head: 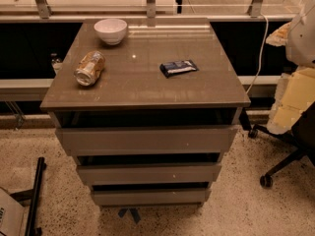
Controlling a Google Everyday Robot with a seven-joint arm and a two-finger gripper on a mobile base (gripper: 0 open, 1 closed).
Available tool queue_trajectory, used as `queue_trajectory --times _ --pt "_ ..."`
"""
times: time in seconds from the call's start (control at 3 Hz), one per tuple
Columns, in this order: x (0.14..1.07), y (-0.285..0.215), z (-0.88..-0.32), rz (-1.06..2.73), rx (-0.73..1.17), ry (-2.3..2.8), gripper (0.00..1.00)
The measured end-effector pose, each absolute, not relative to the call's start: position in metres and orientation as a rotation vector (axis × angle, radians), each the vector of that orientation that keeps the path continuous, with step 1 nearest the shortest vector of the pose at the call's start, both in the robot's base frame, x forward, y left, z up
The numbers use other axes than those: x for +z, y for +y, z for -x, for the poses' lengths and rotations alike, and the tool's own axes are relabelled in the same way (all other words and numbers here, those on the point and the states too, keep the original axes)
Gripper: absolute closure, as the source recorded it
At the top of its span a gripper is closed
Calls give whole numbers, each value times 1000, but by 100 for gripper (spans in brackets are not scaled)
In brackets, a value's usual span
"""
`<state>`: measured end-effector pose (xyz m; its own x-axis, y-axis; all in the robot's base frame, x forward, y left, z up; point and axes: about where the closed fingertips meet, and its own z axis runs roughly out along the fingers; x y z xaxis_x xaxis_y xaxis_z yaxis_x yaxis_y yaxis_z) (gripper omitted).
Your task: Open middle drawer
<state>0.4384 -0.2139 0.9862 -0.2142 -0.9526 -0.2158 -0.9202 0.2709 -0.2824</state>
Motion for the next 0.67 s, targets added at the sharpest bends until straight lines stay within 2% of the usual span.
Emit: queue_trajectory --times 0.67 --pt "962 -202 -430 1670 -105 2156 0"
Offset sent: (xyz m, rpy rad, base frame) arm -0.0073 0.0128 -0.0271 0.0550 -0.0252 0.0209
